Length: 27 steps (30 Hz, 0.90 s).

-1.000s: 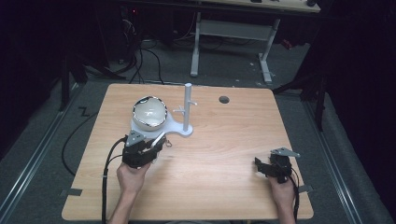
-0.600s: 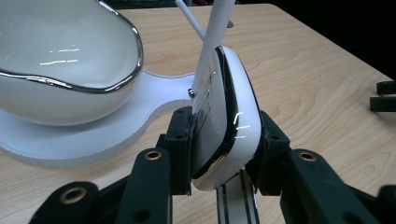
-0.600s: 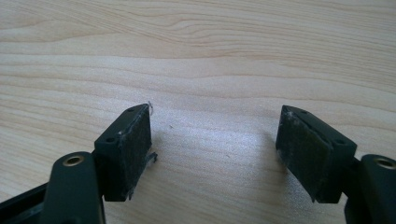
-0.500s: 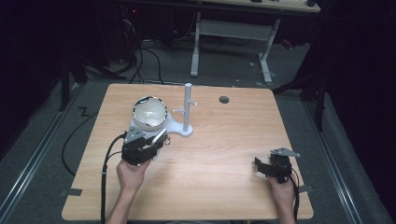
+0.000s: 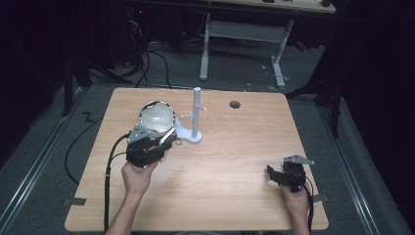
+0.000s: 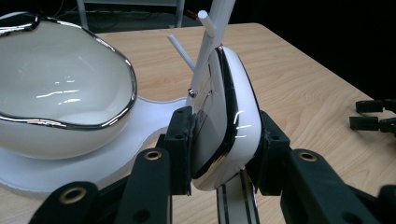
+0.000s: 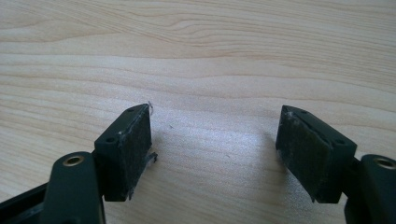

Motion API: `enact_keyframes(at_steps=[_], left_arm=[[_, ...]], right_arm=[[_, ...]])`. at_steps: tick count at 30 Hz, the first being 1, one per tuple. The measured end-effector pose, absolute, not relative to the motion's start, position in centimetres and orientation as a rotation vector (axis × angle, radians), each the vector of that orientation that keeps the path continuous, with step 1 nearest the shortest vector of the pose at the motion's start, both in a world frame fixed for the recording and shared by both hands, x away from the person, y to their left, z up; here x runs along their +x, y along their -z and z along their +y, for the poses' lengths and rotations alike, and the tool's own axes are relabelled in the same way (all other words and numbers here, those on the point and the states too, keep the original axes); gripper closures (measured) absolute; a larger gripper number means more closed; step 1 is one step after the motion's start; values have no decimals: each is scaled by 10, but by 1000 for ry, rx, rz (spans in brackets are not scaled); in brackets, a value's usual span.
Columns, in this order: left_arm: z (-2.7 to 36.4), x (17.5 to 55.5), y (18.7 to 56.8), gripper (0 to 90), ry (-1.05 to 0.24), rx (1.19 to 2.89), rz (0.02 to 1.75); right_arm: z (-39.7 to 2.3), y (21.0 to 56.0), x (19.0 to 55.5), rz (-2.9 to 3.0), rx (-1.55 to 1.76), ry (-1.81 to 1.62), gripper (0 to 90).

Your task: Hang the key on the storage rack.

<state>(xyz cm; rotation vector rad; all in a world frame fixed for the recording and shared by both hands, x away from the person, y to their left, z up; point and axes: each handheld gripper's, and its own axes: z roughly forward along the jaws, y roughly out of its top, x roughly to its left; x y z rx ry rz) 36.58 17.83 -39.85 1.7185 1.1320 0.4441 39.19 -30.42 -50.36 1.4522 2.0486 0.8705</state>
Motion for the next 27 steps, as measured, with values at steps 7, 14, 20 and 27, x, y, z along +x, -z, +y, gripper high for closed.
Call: enact_keyframes(at_steps=[7,14,20,27], left_arm=[[178,368,391,647,-450,1718,1120],[178,371,387,646,-444,1712,1116],[177,374,382,647,-448,1713,1107],[178,377,379,647,-451,1706,1103]], right_arm=[[-304,504,392,2048,1452,-872,269],[-304,504,392,2049,1452,-870,270],[-304,504,392,2048,1452,-872,269],[-304,504,392,2049,1452,-871,269]])
